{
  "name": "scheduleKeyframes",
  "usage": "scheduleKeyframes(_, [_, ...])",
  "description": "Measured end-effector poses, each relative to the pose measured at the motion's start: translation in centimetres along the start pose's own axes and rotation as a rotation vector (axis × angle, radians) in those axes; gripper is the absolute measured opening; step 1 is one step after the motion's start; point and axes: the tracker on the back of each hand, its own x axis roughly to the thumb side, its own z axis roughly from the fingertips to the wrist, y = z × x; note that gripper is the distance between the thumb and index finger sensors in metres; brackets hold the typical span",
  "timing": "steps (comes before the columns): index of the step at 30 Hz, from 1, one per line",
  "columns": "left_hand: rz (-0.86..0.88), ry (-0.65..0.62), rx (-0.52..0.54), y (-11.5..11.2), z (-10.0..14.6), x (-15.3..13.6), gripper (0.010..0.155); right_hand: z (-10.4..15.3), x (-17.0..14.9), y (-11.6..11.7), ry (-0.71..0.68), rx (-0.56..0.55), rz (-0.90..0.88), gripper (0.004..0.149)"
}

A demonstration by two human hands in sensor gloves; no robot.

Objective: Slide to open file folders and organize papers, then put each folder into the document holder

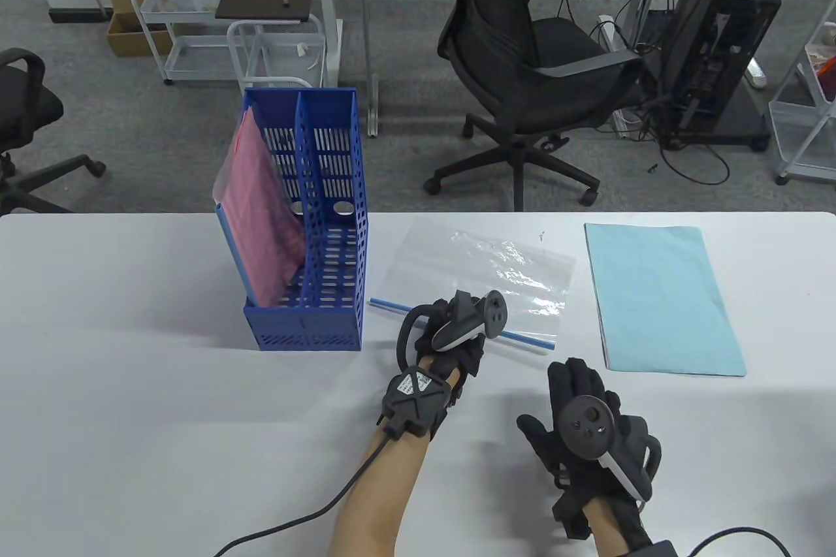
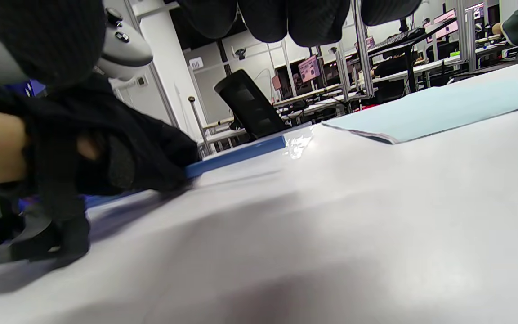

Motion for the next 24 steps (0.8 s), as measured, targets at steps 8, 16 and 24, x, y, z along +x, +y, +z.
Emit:
scheduleKeyframes(8, [0.011,-0.233,-0.139,3.0,7.6,-0.1,0.043,0.3,-1.9,-2.6,-0.028,-0.106,-0.343,0.089])
scheduleKeyframes(16, [0.379,-0.395,-0.221,6.2,16.3,-3.0,0.045,1.2,-3.1,-5.4,-0.17,-0.159,-0.551,0.092])
scheduleKeyframes(24, [0.666,-0.395,-0.187,3.9,21.3,-8.2,0.046,1.3,1.1,-3.2,-0.262,0.012,-0.558,0.063])
